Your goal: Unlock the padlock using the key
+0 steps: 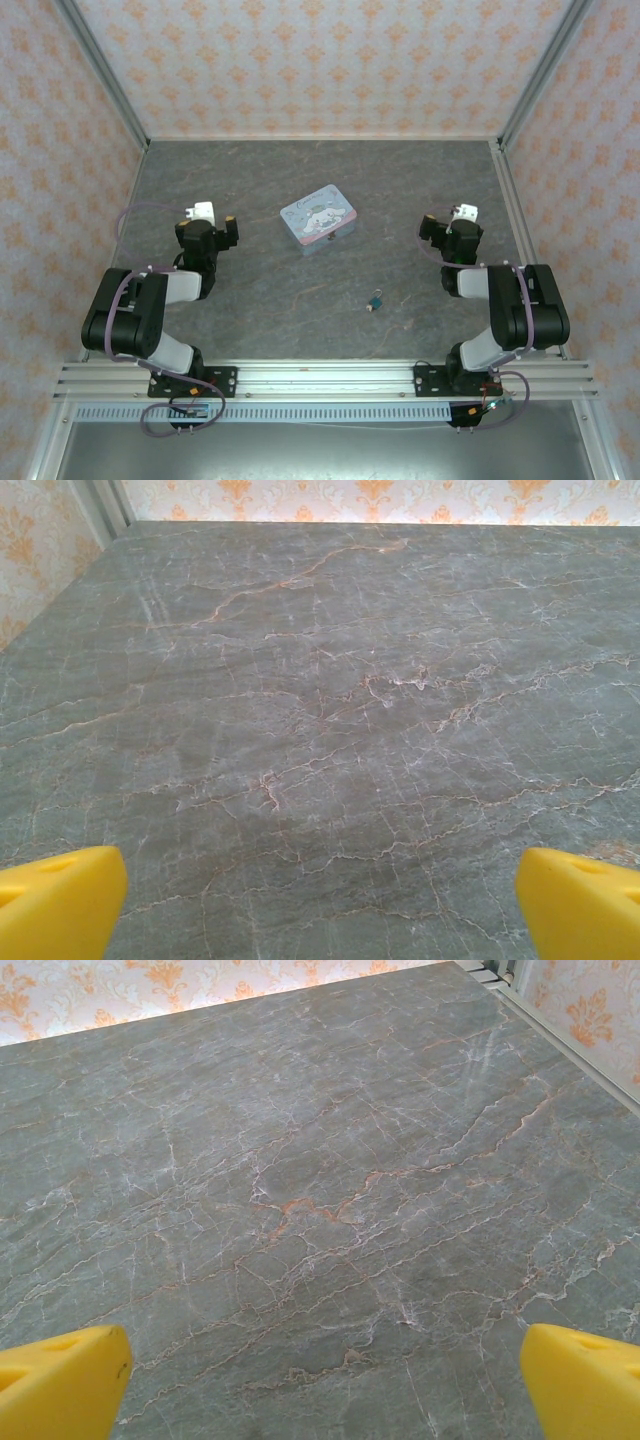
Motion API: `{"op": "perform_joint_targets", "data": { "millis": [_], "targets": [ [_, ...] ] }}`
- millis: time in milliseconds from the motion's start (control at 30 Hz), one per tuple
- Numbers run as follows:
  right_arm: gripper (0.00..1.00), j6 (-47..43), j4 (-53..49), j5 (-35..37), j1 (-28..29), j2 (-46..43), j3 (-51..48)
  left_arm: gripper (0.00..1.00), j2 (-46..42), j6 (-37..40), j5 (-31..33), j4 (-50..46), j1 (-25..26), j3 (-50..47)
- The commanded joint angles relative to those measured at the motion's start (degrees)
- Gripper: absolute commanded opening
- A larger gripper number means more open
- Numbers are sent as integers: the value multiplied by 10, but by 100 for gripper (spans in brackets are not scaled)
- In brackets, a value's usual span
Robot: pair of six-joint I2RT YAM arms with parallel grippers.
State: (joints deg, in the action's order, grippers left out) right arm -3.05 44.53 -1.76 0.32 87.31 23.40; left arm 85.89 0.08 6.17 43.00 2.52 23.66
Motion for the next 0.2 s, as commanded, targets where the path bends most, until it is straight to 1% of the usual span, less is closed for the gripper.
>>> {"op": "perform_joint_targets", "data": {
  "millis": [0, 167],
  "targets": [
    [99, 4, -3, 3, 0, -1, 8, 100, -2, 2, -2, -5, 0, 8],
    [99, 3, -2, 8, 2, -2, 6, 100, -2, 2, -1, -5, 0, 8]
  ]
}}
